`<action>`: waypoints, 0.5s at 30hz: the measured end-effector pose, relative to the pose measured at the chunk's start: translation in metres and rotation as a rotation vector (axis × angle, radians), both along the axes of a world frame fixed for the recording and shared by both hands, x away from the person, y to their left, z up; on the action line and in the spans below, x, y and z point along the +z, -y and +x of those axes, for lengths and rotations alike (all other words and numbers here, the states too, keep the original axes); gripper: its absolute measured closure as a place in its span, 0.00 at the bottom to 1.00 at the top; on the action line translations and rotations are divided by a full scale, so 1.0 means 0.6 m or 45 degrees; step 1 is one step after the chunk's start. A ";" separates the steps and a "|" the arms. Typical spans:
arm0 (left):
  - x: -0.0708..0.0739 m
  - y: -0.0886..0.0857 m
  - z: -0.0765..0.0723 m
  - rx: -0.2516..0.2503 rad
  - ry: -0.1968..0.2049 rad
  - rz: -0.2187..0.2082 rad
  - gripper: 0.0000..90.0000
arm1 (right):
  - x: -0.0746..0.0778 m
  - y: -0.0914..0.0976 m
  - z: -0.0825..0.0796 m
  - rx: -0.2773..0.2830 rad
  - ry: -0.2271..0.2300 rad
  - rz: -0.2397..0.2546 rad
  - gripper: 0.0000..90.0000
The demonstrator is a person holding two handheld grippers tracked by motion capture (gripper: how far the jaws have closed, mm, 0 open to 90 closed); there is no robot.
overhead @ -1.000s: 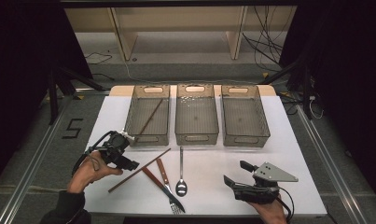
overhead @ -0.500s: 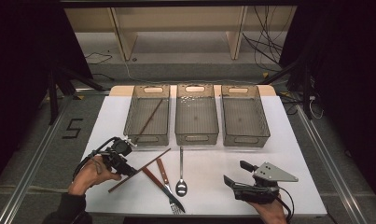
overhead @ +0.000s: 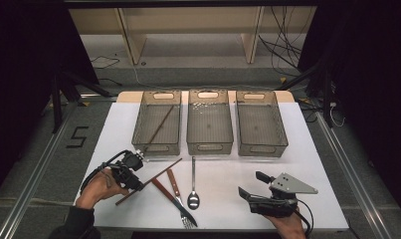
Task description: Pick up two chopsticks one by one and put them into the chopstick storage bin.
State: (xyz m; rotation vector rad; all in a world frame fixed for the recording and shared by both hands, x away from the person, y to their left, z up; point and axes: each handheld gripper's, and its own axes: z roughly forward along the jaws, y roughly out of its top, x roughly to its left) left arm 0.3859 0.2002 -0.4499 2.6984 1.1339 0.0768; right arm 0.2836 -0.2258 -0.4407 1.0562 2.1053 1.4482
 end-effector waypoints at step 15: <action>-0.019 0.006 0.002 -0.029 -0.011 0.026 0.82 | 0.000 0.000 0.000 0.003 0.004 -0.005 0.24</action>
